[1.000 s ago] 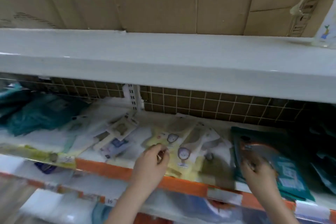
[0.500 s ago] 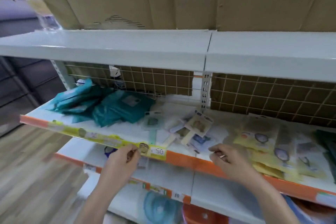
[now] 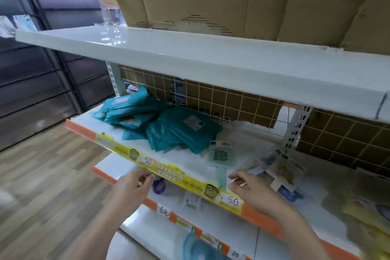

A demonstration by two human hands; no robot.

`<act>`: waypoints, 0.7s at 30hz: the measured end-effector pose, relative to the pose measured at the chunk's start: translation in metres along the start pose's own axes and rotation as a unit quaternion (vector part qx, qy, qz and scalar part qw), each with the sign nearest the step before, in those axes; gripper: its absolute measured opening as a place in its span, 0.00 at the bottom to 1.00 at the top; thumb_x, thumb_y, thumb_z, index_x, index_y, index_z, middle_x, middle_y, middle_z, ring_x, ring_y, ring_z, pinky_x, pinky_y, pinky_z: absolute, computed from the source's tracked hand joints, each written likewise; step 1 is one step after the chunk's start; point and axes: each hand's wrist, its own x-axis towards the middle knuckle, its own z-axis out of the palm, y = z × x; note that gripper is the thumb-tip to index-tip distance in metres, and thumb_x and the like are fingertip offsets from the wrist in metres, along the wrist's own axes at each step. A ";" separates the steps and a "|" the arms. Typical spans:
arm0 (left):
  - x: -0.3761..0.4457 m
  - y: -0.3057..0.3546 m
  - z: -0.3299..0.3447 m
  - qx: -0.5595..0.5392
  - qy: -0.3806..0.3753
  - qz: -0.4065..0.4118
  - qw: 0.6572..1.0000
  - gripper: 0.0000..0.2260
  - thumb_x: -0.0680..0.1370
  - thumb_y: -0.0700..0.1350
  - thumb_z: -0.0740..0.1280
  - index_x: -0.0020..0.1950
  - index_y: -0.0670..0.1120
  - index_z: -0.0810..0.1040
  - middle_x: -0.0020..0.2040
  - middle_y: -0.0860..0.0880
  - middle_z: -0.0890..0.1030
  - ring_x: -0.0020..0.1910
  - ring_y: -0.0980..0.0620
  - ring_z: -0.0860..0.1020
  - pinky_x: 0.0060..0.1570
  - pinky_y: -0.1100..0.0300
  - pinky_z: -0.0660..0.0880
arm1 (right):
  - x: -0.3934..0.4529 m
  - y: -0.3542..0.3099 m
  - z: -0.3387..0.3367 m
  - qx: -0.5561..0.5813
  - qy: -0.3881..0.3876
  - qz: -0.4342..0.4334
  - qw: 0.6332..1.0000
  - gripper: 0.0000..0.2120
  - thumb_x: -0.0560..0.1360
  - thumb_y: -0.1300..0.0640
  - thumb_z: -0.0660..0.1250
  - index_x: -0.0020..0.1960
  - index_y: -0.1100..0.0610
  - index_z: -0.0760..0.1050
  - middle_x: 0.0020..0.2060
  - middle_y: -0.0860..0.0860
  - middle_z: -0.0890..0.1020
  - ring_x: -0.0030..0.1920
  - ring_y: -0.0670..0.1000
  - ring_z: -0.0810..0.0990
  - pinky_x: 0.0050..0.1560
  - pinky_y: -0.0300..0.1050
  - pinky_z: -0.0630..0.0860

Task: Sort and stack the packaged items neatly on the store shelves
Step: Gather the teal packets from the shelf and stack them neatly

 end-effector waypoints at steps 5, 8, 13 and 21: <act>0.044 -0.014 -0.026 0.032 0.013 -0.007 0.999 0.06 0.79 0.51 0.61 0.43 0.56 0.76 0.40 0.54 0.80 0.36 0.54 0.78 0.40 0.54 0.75 | 0.057 -0.028 0.016 -0.001 -0.038 -0.032 0.999 0.13 0.78 0.48 0.63 0.62 0.48 0.72 0.49 0.41 0.75 0.47 0.41 0.75 0.47 0.39 0.73; 0.069 -0.018 -0.041 0.061 0.019 -0.003 0.998 0.07 0.79 0.50 0.61 0.44 0.52 0.77 0.40 0.53 0.79 0.38 0.52 0.77 0.42 0.53 0.75 | 0.083 -0.041 0.023 -0.017 -0.055 -0.034 0.998 0.14 0.78 0.48 0.63 0.63 0.48 0.71 0.52 0.43 0.75 0.53 0.44 0.75 0.53 0.40 0.72; 0.125 -0.034 -0.057 0.068 0.012 0.012 0.998 0.07 0.79 0.50 0.61 0.42 0.52 0.75 0.38 0.51 0.79 0.39 0.49 0.76 0.43 0.52 0.75 | 0.125 -0.055 0.035 -0.035 -0.035 -0.022 0.999 0.13 0.77 0.47 0.63 0.61 0.48 0.72 0.53 0.44 0.77 0.54 0.45 0.76 0.57 0.44 0.73; 0.240 -0.107 -0.082 0.091 0.035 0.022 0.995 0.10 0.77 0.50 0.63 0.57 0.52 0.77 0.56 0.49 0.78 0.55 0.45 0.76 0.54 0.51 0.74 | 0.194 -0.086 0.070 -0.033 0.127 0.058 0.990 0.20 0.76 0.45 0.65 0.65 0.52 0.71 0.62 0.50 0.77 0.59 0.51 0.76 0.57 0.45 0.74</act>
